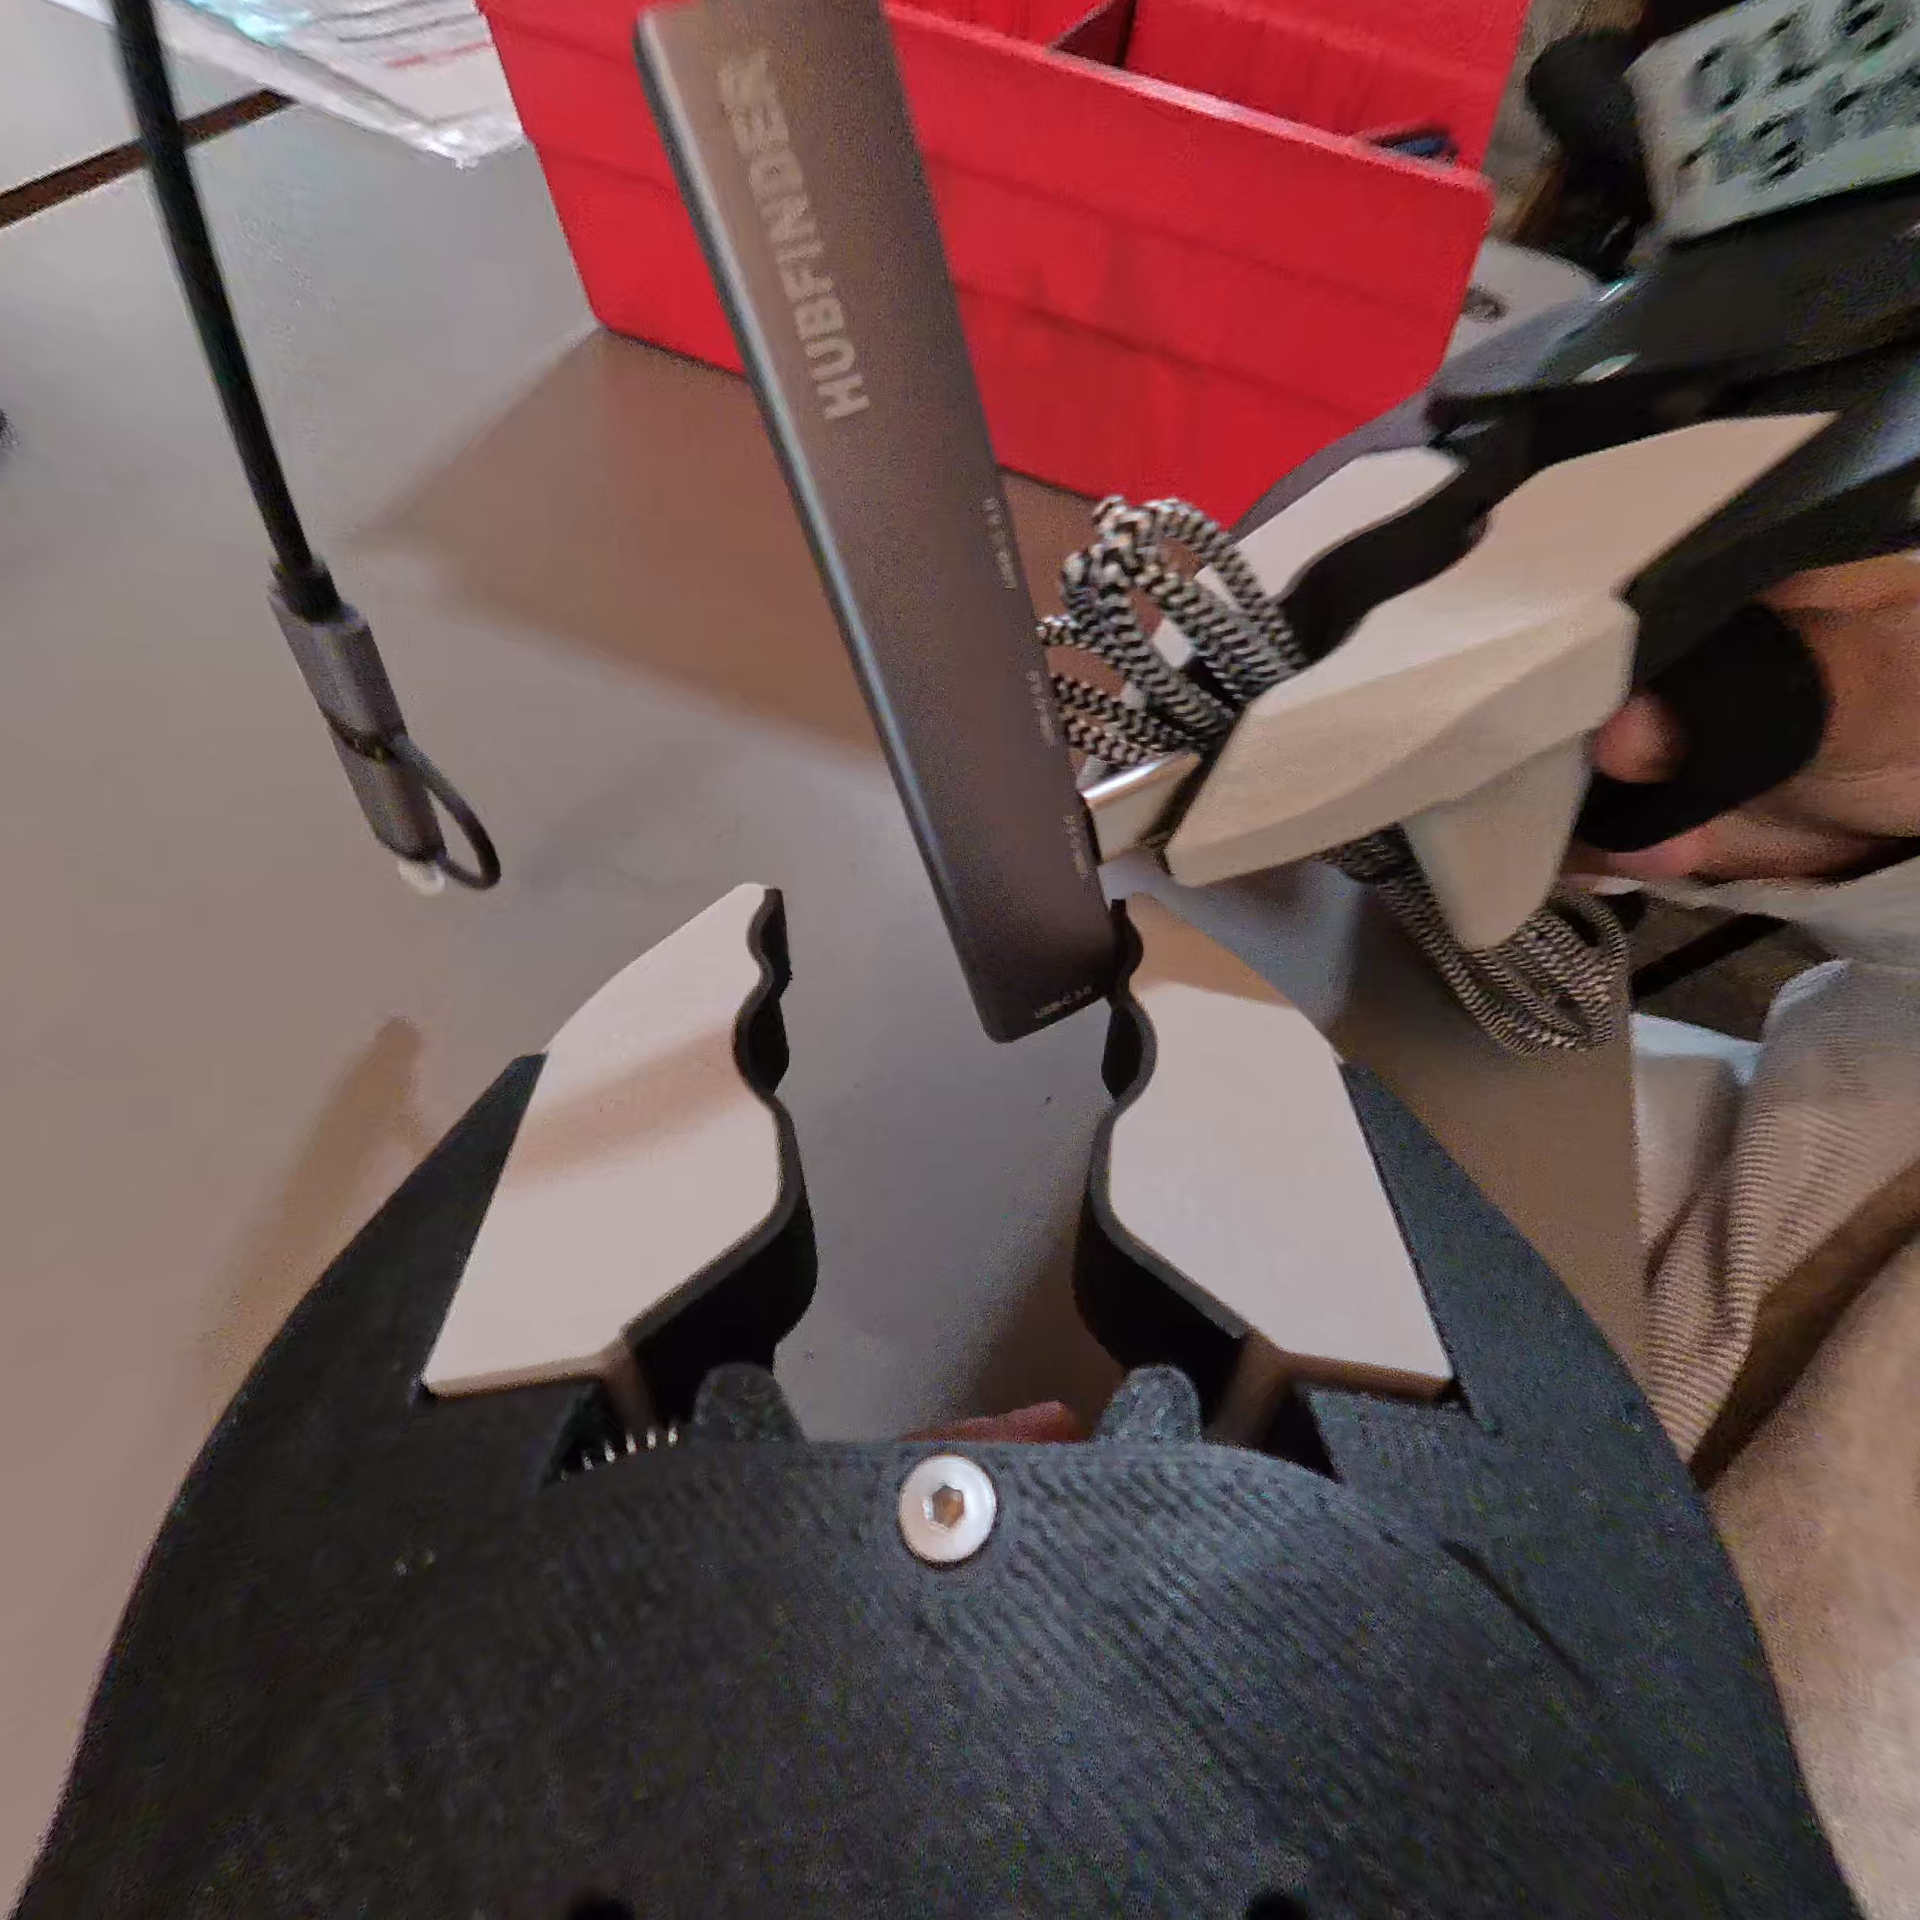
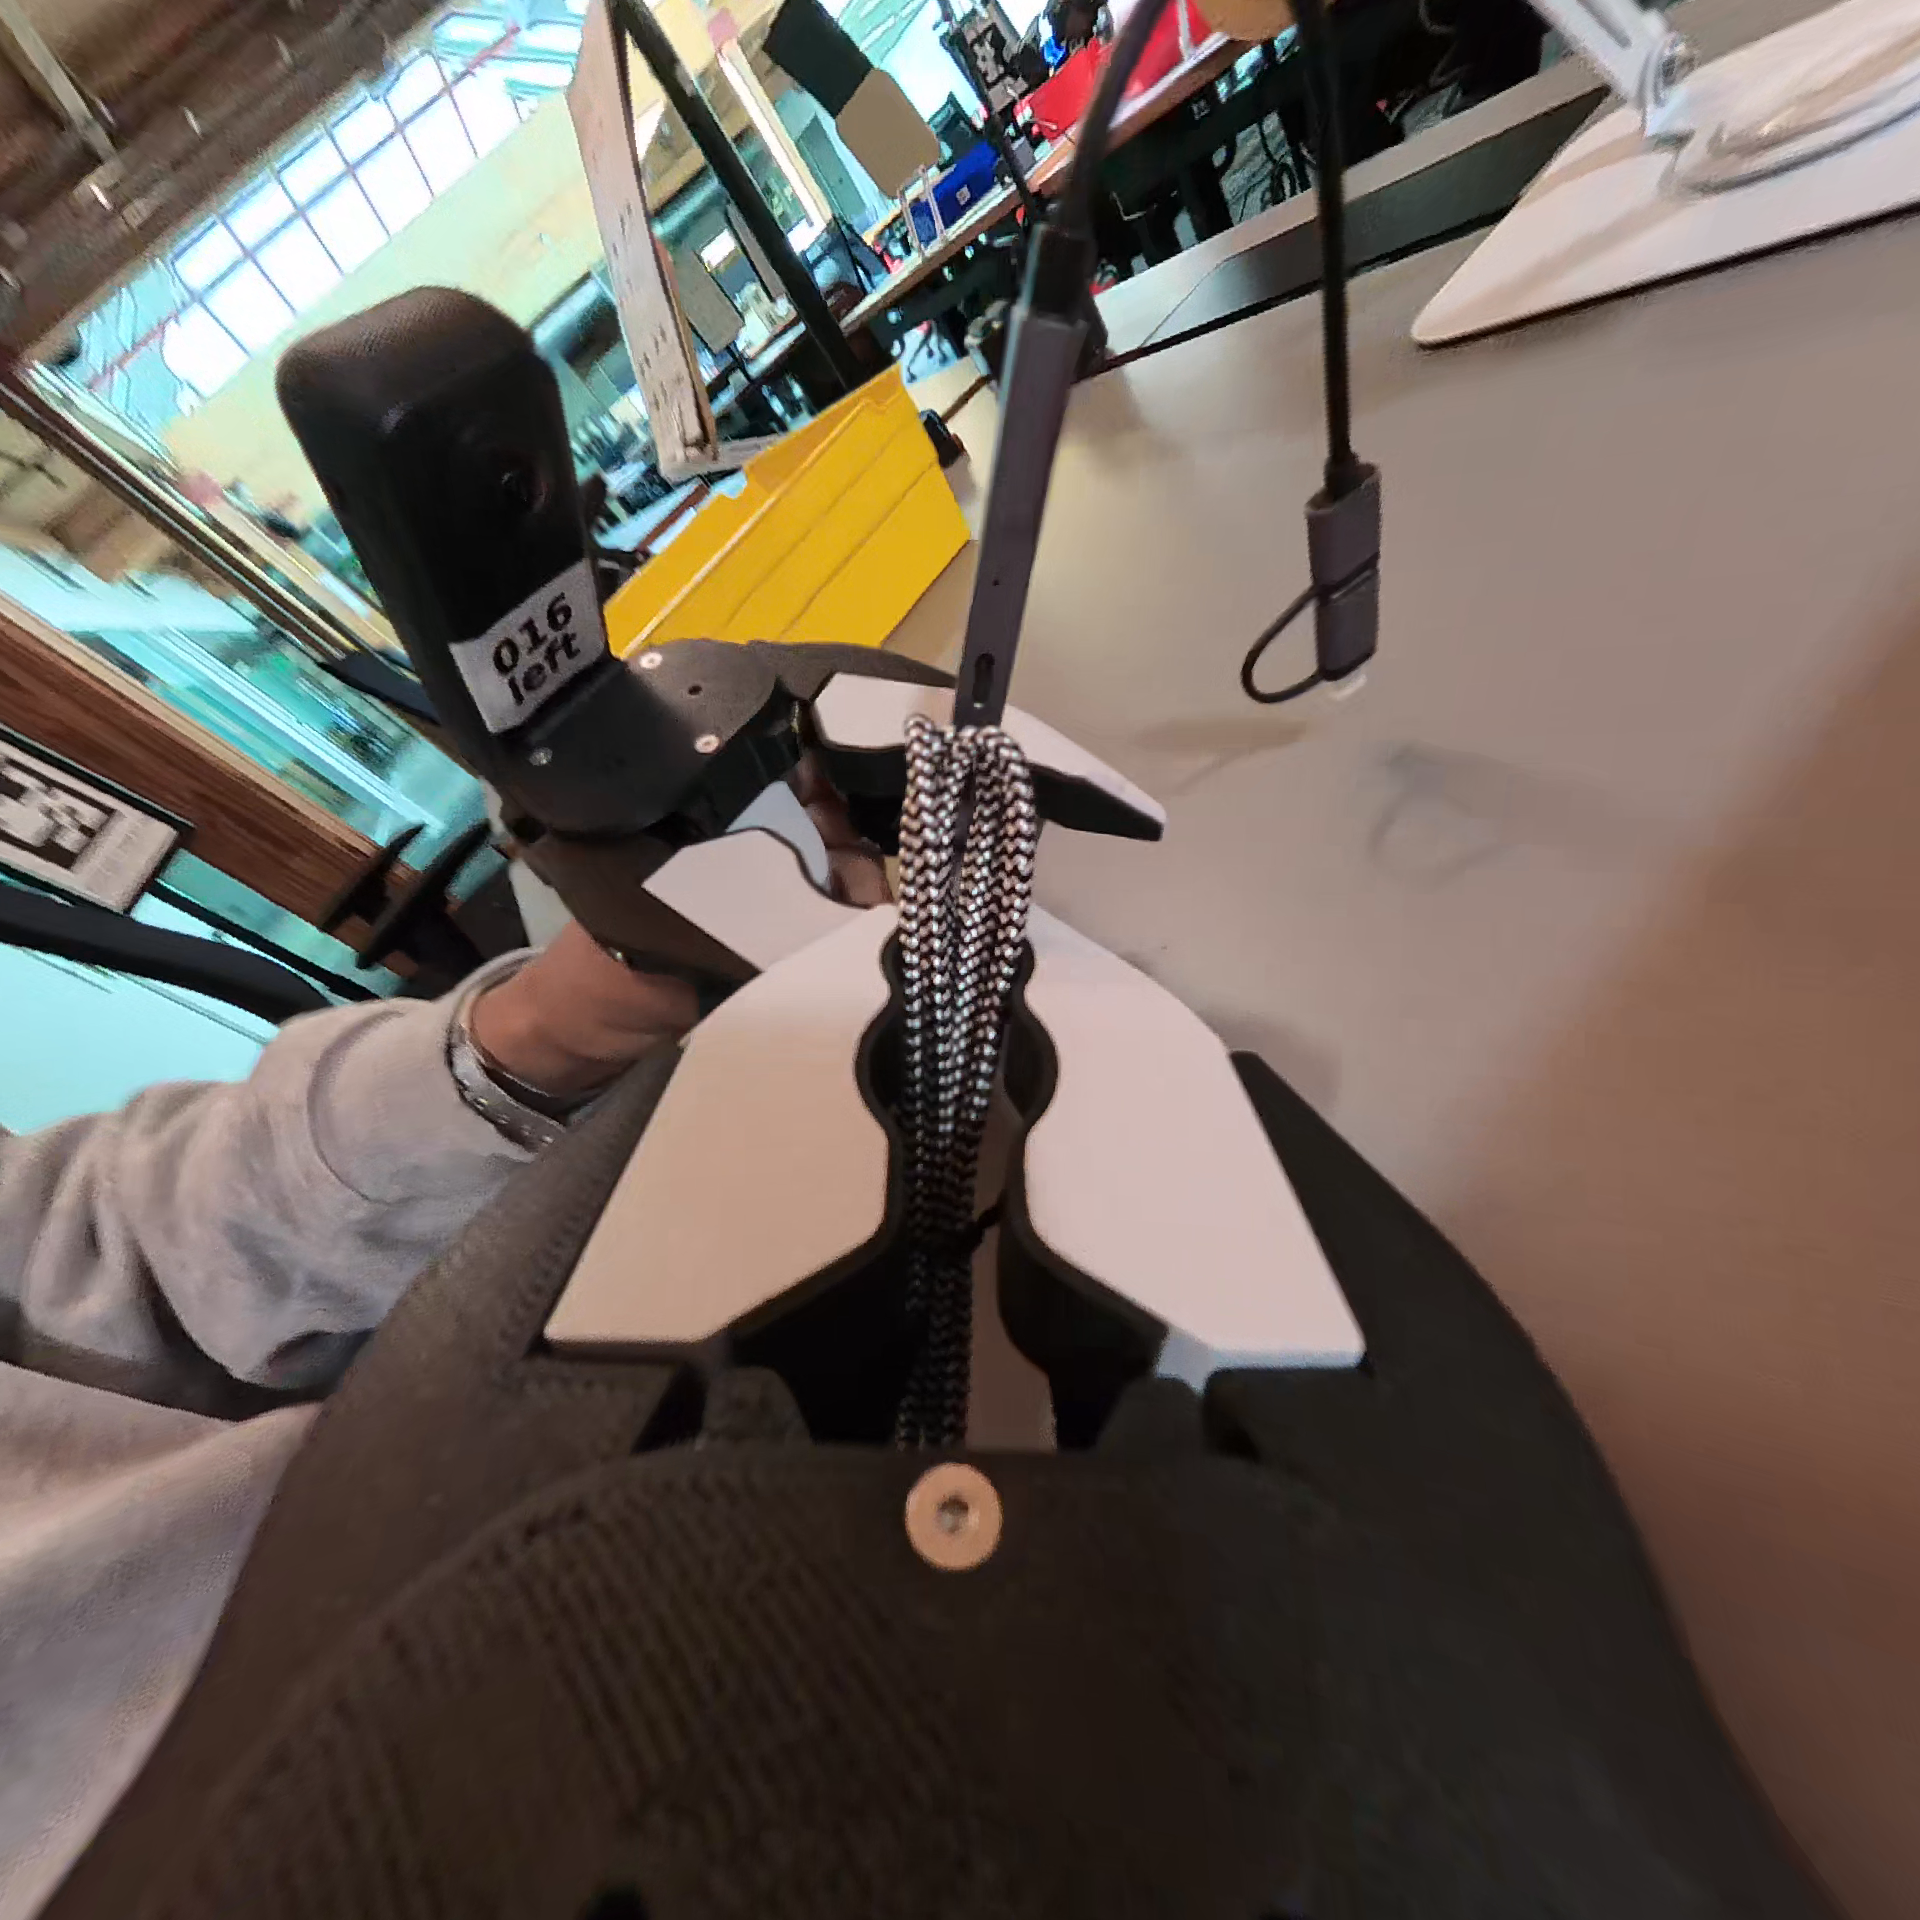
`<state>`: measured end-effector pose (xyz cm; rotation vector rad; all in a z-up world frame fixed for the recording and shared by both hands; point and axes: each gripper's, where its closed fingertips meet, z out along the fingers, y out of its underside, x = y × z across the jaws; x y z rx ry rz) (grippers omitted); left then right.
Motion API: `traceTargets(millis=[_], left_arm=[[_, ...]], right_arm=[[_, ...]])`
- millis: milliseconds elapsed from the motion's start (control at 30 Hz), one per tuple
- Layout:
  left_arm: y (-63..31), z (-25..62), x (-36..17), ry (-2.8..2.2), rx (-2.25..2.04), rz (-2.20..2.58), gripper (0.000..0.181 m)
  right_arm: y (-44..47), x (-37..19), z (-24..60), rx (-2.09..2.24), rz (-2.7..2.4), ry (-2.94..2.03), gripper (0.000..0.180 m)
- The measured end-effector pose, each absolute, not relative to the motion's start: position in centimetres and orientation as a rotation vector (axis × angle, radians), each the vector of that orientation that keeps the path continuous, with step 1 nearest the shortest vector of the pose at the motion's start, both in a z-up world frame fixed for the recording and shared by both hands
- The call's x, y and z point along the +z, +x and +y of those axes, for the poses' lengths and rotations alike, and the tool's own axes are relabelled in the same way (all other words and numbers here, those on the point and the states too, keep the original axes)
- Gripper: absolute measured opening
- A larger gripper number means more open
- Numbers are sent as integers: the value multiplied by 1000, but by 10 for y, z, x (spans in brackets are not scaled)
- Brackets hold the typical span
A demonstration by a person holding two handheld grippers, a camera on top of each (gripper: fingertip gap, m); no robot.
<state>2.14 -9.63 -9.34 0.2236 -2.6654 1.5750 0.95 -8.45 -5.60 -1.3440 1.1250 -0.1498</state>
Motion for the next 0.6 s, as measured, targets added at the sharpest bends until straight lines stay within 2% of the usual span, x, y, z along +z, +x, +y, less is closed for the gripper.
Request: traceTargets(millis=[33,133,233,300,433,600], left_arm=[[23,-96,-96,226,1559,-2697,63],[26,-96,-100,251,1537,-2746,72],[31,-96,-95,281,1595,-2743,73],[30,-98,-86,264,1694,-2707,63],[21,-102,-69,187,1852,-2637,24],[20,-99,-58,107,1963,-2637,23]], right_arm=[[8,-56,-82,-179,1107,-1382,14],[3,-55,-73,-270,1043,-1493,14],[3,-52,-69,-361,1021,-1523,14],[4,-47,-68,-353,1024,-1465,14],[3,-39,-67,-255,1043,-1339,14],[1,-30,-67,-142,1046,-1195,14]])
